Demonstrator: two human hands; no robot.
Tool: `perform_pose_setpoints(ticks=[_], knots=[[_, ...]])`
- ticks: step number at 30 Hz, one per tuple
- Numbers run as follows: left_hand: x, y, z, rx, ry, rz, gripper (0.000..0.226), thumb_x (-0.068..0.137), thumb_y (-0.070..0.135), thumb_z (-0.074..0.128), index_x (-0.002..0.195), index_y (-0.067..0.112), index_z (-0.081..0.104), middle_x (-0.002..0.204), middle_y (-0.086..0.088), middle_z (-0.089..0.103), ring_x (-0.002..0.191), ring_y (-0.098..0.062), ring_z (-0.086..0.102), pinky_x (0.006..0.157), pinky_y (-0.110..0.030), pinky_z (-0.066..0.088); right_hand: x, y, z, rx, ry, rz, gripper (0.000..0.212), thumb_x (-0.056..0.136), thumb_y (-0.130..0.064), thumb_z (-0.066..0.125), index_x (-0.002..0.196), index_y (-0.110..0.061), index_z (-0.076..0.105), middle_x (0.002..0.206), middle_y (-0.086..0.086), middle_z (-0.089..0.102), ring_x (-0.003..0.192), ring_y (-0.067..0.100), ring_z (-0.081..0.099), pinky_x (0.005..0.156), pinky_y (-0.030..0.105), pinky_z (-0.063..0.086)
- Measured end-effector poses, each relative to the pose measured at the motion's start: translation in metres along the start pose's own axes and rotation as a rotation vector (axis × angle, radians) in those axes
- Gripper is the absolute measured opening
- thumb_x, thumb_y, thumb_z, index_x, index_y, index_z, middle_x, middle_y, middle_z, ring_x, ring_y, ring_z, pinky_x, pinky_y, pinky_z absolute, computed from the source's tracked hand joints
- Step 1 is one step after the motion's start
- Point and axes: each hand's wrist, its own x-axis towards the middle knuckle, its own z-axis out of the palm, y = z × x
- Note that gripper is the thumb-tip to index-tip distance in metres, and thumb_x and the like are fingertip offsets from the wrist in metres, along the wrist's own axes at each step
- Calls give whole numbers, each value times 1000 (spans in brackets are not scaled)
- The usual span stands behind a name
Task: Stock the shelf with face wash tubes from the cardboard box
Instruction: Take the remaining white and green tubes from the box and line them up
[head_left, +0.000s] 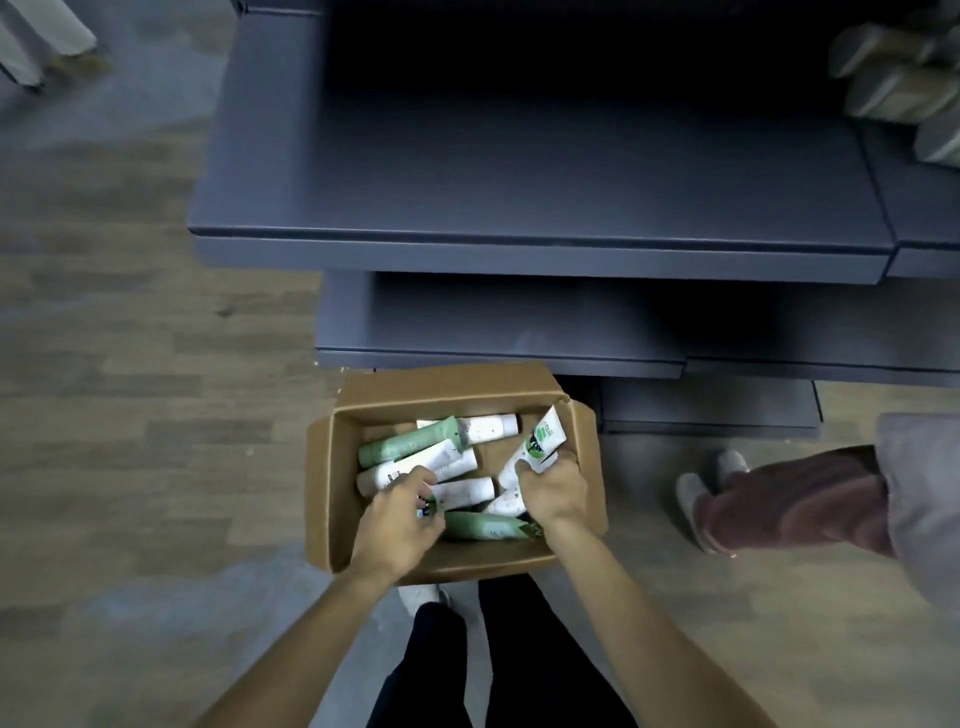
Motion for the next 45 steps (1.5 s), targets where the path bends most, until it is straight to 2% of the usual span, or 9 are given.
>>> perform_pose_setpoints(ticks=[5,12,18,23,27,30,34,41,45], knots=[[4,-4,14,-1,-33,28,33,84,22,67,115,26,59,101,11,64,95,-14,65,80,-36,55,22,-18,32,335,220,206,44,94,-28,64,127,-3,51,122,17,64,112,37,62,85,36,48],[5,-13,25,-32,11,30,27,82,24,68,107,30,59,98,13,66,95,-11,66,79,-34,55,39,-24,50,309,340,303,37,101,-28,52,134,-13,50,131,17,52,113,38,58,92,44,47],[5,-11,22,-75,-11,5,33,83,20,69,114,28,58,99,12,65,98,-7,63,86,-31,53,34,-1,60,205,316,15,20,100,-26,51,105,-9,59,101,12,67,97,33,64,80,36,49],[9,6,7,-162,23,12,33,81,15,71,110,27,59,95,15,64,98,-4,63,86,-26,53,10,11,22,84,79,-402,14,99,-26,56,111,-20,62,100,-3,72,93,14,67,81,30,53],[13,27,-13,-235,60,62,37,81,20,77,113,28,60,99,18,64,98,0,61,91,-22,49,-13,-13,-19,55,-39,-527,16,98,-28,60,112,-22,64,102,-16,73,97,-2,67,84,26,55],[11,49,-33,-325,66,120,49,77,30,82,121,24,61,109,16,65,103,1,60,91,-19,48,-32,-42,-44,26,-97,-592,15,96,-33,61,108,-24,63,102,-15,74,96,-2,68,86,34,57],[2,78,-65,-395,90,257,46,76,30,84,118,26,66,111,19,69,102,5,63,91,-22,52,-64,-81,-71,45,-115,-706,18,94,-34,60,110,-26,61,104,-17,74,98,0,69,90,41,56],[-20,138,-128,-479,204,502,35,79,15,81,109,29,71,100,17,75,93,2,69,84,-22,56,-134,-146,-115,170,-92,-874,20,94,-22,65,113,-26,59,108,-23,70,101,-6,66,86,27,57],[-34,185,-171,-530,270,641,33,81,16,80,112,22,71,101,13,75,93,0,70,85,-26,58,-174,-183,-142,326,48,-946,31,82,-17,80,108,-19,62,101,-11,74,91,-1,70,76,18,56]])
